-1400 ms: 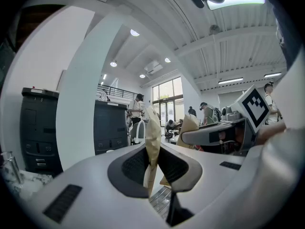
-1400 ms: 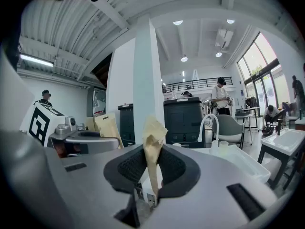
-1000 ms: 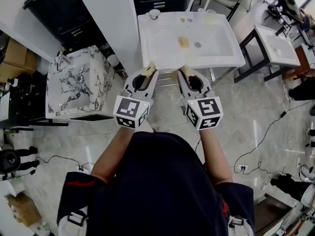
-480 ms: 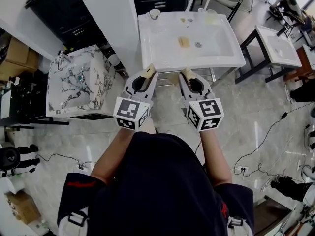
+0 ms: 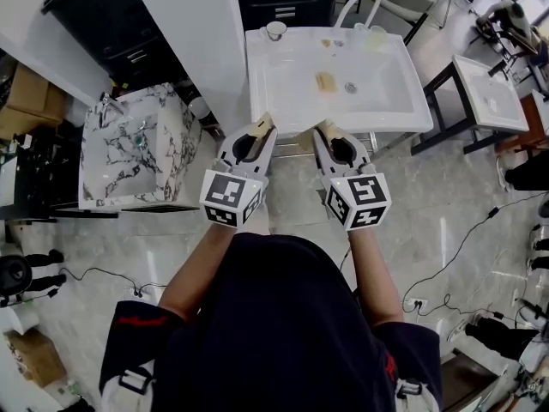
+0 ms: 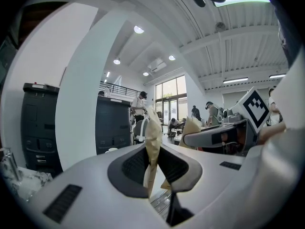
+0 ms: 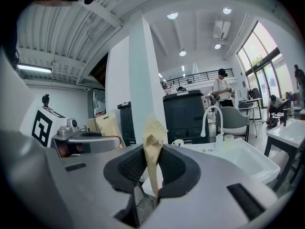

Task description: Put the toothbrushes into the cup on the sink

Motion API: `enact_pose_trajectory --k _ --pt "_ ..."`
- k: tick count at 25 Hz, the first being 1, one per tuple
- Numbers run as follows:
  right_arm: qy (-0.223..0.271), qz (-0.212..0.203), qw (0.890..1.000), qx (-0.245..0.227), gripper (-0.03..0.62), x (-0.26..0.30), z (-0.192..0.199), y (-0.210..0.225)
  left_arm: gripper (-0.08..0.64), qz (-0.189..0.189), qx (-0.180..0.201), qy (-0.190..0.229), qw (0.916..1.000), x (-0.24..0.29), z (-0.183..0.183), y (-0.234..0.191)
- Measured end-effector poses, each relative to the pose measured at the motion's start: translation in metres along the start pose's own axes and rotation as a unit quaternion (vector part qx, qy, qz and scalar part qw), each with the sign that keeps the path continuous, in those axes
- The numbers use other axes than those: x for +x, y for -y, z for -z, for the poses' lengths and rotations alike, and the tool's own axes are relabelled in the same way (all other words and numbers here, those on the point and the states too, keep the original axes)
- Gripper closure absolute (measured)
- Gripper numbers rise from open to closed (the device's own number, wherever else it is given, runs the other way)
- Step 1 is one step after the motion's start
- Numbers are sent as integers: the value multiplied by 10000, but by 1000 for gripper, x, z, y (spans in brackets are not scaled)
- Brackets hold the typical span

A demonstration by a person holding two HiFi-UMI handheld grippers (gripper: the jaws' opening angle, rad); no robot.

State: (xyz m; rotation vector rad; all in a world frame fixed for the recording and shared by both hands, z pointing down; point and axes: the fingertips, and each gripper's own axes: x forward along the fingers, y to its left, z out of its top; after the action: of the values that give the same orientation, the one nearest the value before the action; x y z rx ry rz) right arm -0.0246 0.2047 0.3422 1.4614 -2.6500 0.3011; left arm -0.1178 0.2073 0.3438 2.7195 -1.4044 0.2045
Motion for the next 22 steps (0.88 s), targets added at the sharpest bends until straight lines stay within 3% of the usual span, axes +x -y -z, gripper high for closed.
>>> enact_pose_trajectory --k 22 --pt "-169 247 9994 178 509 166 -44 54 499 297 -136 -92 9994 112 -24 -139"
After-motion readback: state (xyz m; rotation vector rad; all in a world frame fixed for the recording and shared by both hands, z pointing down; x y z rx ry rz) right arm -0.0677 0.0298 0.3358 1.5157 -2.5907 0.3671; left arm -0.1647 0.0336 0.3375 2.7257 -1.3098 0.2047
